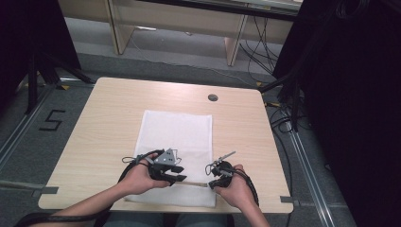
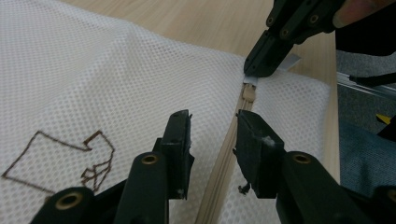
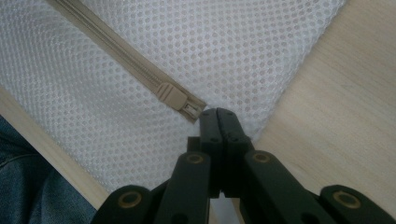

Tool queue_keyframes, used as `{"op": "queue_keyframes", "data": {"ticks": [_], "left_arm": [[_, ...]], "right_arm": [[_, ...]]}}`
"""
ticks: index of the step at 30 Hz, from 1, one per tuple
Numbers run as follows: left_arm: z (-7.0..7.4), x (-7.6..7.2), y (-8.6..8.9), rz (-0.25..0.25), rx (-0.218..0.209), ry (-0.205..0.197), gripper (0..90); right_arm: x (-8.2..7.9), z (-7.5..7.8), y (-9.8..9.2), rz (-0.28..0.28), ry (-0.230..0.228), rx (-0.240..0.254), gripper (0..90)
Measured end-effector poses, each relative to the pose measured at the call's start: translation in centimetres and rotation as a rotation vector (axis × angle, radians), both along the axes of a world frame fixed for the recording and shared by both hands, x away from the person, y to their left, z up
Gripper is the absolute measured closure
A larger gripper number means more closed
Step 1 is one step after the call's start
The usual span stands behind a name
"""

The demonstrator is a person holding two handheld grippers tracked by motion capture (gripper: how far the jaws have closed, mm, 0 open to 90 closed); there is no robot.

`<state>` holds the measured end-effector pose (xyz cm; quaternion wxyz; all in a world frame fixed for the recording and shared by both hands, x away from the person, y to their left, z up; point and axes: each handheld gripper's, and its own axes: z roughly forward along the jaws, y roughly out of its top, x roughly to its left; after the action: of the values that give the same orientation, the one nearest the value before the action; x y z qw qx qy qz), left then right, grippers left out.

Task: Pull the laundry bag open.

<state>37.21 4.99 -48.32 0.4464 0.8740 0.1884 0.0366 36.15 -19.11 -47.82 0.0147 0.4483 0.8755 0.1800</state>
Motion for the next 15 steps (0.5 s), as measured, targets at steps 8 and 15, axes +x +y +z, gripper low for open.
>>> {"op": "queue_keyframes", "data": {"ticks": [8, 15], "left_arm": [[-0.5, 0.1, -1.7, -0.036, 0.011, 0.013, 66.9], [-1.1, 0.1, -3.3, -0.054, 0.009, 0.042, 70.9]], "right_arm": [[0.0, -0.1, 0.0, 0.021, -0.020, 0.006, 90.0], [-0.1, -0.1, 0.1, 0.007, -0.015, 0.001, 90.0]]}}
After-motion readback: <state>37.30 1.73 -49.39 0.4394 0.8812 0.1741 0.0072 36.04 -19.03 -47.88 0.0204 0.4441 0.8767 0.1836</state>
